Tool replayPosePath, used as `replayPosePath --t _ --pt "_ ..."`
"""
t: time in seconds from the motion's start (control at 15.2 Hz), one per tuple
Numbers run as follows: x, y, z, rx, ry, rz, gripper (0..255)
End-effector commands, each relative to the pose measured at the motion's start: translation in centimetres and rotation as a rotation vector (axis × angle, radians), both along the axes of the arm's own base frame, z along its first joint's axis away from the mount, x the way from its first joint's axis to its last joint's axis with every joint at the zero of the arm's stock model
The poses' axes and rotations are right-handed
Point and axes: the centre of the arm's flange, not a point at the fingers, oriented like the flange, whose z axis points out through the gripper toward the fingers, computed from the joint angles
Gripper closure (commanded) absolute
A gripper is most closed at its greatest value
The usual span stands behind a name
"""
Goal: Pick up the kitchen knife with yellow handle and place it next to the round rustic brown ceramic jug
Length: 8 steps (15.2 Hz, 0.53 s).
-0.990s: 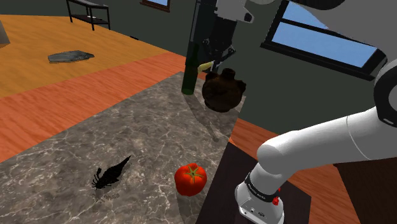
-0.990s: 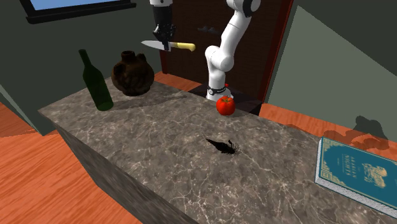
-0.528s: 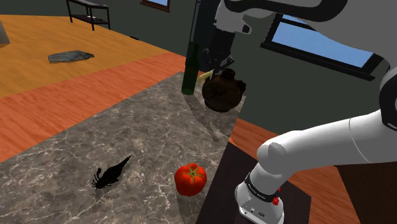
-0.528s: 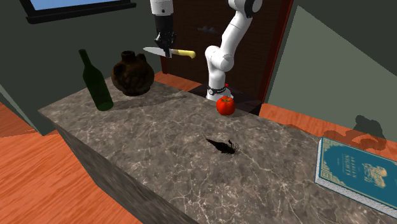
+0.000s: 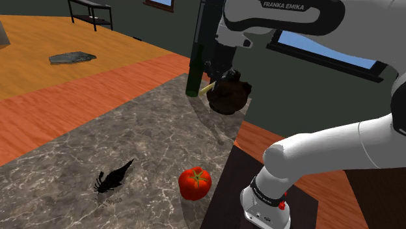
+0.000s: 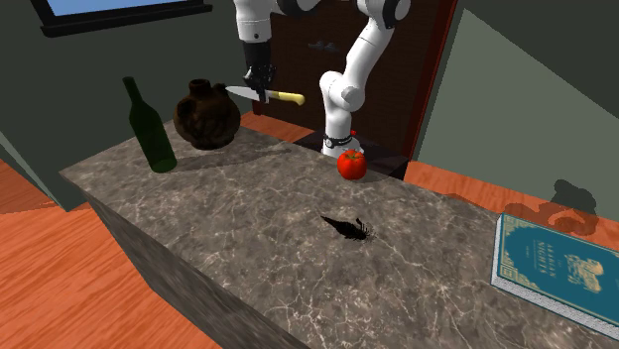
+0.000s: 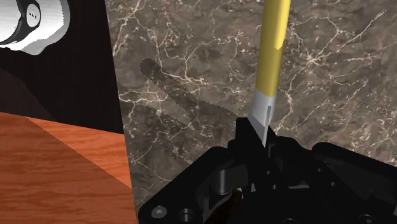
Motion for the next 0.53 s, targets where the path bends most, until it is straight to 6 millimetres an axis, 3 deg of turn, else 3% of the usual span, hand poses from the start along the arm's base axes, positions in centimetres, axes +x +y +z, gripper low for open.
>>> replayPosePath --t 0.0,0.46 --pt "0.0 0.1 -1.0 0.000 0.000 0.000 255" --pt "0.0 0.1 -4.7 0.000 0.000 0.000 255"
